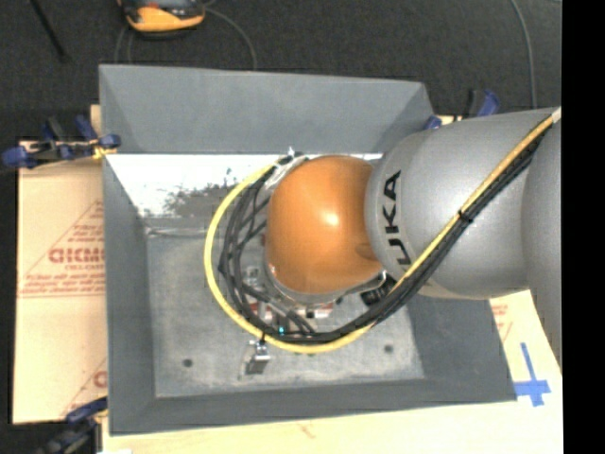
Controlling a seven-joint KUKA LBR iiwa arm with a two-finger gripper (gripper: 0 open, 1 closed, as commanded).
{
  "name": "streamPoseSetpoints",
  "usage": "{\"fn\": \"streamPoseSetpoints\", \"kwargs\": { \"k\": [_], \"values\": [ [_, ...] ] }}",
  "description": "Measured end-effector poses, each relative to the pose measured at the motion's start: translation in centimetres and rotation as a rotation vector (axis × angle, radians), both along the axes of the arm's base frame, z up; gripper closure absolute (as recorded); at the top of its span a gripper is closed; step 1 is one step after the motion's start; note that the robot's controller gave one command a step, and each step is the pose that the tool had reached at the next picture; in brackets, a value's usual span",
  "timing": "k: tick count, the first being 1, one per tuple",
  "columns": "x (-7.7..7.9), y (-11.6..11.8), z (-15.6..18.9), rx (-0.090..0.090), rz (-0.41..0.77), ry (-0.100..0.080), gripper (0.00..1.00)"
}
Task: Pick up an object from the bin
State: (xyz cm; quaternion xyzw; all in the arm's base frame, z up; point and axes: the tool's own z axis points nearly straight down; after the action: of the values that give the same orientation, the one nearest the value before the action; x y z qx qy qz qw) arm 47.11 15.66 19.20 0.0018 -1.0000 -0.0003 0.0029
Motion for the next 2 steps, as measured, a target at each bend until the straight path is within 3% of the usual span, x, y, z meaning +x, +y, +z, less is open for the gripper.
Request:
{"fn": "streamPoseSetpoints", "kwargs": {
  "k": [1, 2],
  "values": [
    [0.2, 0.0, 0.3, 0.002, -0.003, -0.007, 0.0],
    [3.4, -4.6, -4.5, 0.002, 0.059, -0.016, 0.0]
  ]
}}
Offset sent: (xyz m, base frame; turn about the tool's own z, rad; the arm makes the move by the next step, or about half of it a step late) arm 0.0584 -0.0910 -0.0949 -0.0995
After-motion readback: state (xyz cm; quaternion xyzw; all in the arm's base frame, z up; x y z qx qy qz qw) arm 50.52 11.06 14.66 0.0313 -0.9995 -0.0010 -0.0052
